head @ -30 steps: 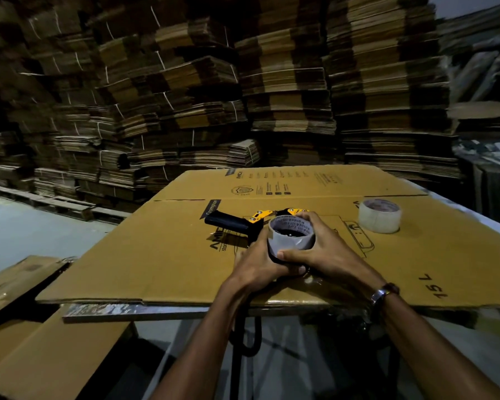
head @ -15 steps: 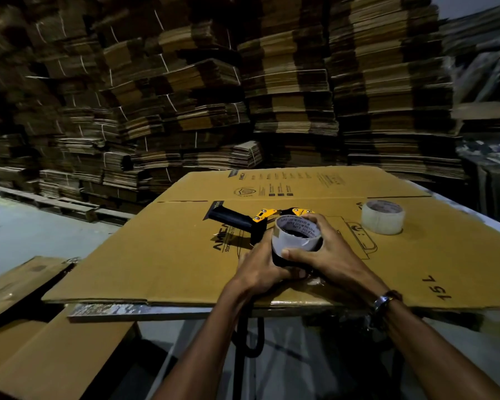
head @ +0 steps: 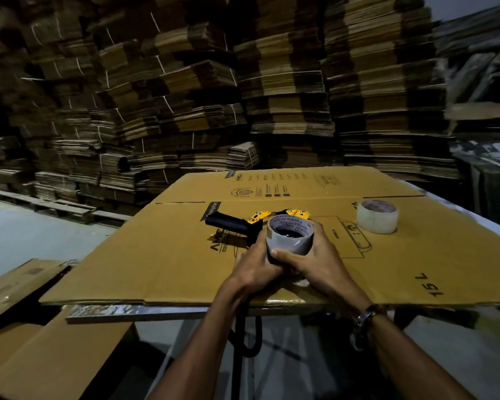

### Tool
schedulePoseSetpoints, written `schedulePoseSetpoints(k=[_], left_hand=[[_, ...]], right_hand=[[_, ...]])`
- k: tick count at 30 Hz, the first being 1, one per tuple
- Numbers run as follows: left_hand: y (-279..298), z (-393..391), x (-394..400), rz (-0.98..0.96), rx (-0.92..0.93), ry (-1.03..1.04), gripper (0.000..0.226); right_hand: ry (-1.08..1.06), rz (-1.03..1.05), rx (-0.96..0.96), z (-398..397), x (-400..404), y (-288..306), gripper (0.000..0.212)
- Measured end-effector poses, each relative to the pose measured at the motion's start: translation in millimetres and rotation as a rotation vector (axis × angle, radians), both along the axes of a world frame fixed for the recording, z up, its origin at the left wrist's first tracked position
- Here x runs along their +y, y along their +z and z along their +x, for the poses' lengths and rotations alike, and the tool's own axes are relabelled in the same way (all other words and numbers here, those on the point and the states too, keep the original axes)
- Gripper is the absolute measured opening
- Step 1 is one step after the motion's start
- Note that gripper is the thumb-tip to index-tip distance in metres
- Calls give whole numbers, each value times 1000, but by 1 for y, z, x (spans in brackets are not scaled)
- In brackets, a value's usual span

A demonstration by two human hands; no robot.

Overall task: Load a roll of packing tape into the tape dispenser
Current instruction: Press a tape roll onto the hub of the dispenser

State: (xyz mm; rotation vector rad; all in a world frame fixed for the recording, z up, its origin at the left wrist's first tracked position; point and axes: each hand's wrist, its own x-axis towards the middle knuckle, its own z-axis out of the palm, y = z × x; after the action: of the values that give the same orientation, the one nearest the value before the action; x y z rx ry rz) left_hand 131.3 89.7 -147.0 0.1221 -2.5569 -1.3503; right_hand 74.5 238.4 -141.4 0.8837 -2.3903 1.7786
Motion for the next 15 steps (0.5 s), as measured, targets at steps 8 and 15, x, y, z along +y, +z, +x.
schedulePoseSetpoints(k=[8,15], left_hand=[[-7,-8,-5,107,76,-83,108],[-6,-5,-3,69,2,-5,93]], right_hand=[[186,250,205,-9,16,27,83],[126,24,21,-5,15,16,80]])
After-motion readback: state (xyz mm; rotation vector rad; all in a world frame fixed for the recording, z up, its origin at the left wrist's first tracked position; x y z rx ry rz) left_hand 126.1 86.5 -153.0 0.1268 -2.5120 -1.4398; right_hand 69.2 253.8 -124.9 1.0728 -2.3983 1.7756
